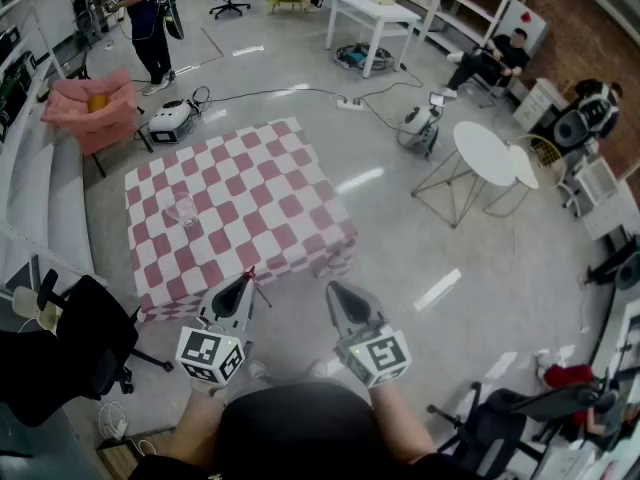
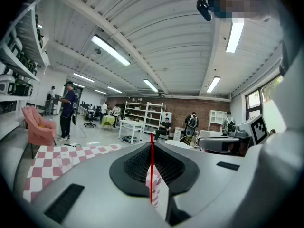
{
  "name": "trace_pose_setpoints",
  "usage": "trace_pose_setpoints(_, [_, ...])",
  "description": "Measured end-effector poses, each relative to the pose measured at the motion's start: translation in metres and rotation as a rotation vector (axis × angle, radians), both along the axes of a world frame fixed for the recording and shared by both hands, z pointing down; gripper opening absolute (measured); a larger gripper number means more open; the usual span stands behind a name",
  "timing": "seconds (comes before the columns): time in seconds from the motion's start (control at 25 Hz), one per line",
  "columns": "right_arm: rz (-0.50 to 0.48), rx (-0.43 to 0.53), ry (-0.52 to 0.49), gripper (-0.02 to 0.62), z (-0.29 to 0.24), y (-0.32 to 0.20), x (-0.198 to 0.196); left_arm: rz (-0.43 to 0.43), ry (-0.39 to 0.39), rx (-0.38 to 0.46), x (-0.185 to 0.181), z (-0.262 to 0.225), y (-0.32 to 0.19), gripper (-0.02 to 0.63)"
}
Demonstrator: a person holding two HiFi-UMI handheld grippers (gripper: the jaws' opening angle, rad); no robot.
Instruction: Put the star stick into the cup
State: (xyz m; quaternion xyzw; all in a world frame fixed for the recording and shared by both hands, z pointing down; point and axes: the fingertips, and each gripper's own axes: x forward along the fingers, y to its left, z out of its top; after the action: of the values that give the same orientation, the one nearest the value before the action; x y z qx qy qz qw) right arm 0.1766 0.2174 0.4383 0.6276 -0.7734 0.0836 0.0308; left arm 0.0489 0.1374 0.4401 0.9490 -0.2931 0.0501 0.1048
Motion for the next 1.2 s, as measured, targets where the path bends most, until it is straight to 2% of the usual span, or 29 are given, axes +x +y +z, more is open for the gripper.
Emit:
trace_pose_setpoints(0.44, [0.012, -0.01, 0.029, 0.017, -0.002, -0.035, -0.062, 0.06, 0.015, -0.023, -0.052, 0.005, -0.027, 0.054])
trace_pose_setpoints(0.8, [0.082, -0.028, 0.018, 0.017, 0.013, -0.061, -0.101, 0.086, 0.036, -0.042, -0.107, 0.018, -0.054, 0.054])
trace_pose_setpoints(1.2, [0.035, -0.035, 0.0, 0.017, 0.022, -0.107, -0.103, 0.037, 0.019, -0.051, -0.115, 0.028, -0.087, 0.054])
